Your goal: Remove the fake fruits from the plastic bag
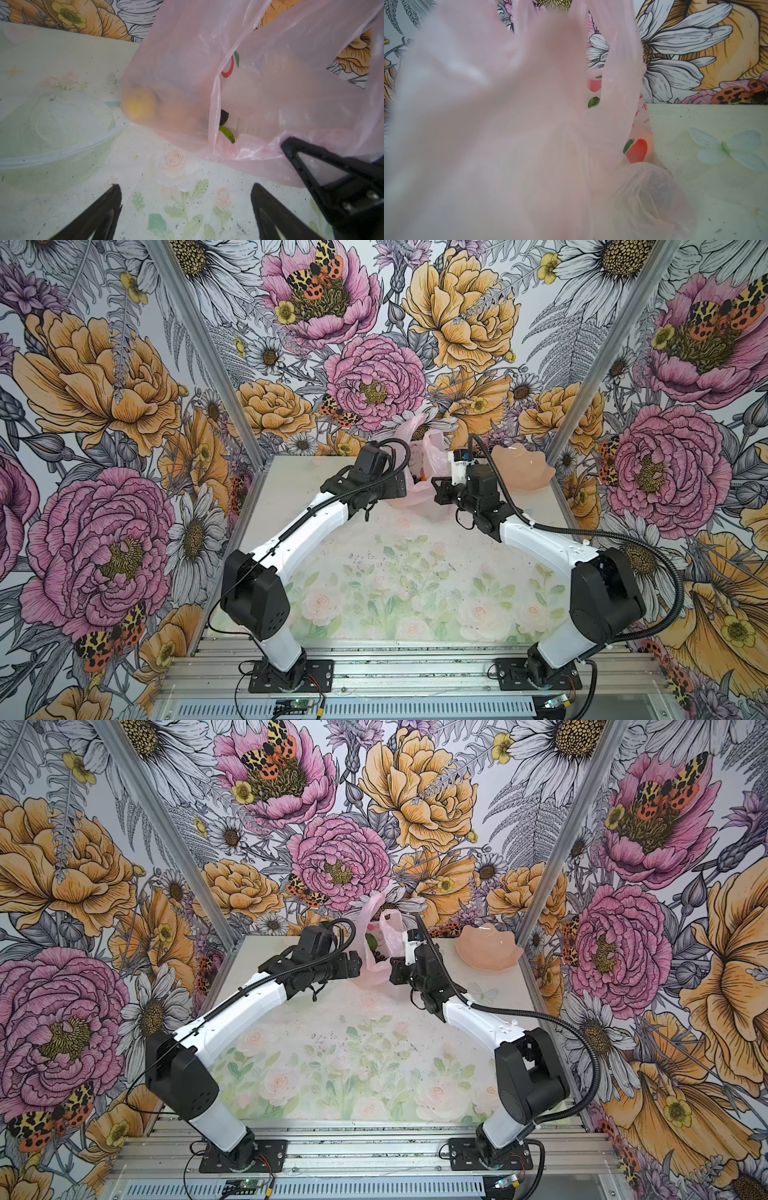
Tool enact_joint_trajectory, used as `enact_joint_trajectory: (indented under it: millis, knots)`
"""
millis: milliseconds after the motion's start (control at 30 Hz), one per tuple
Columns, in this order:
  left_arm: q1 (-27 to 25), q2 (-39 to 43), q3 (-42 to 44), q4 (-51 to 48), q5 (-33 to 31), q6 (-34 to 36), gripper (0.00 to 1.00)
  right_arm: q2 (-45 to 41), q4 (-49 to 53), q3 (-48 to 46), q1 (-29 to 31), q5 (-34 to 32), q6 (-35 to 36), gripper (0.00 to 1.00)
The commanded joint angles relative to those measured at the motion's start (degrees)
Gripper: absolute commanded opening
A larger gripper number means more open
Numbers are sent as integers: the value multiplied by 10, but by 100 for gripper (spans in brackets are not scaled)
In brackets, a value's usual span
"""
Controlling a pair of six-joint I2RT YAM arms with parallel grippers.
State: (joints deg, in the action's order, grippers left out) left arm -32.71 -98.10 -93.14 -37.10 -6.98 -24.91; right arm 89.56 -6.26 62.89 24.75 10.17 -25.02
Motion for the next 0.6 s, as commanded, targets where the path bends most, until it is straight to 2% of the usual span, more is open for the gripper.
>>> enact_joint_trajectory:
  millis: [0, 67, 200, 267, 467, 533, 567]
  knots:
    - [-15, -48, -75, -63, -43, 17, 97, -57, -16, -52, 9, 15, -16, 0]
    - [-24, -91, -124, -91, -55, 16, 97, -91, -16, -85, 12, 15, -18, 0]
    - [-35, -144, -203, -147, -119, -7, 97, -155, -13, -147, 14, 19, -27, 0]
    - [-32, -159, -221, -156, -135, -21, 92, -181, -10, -170, 16, 19, -28, 0]
    - [-39, -190, -279, -156, -134, -17, 70, -235, 1, -223, 16, 17, -41, 0]
    - [-33, -190, -273, -155, -120, -34, 53, -248, 4, -232, 14, 13, -44, 0]
    - [-27, -183, -261, -155, -113, -48, 41, -256, 5, -237, 11, 10, -49, 0]
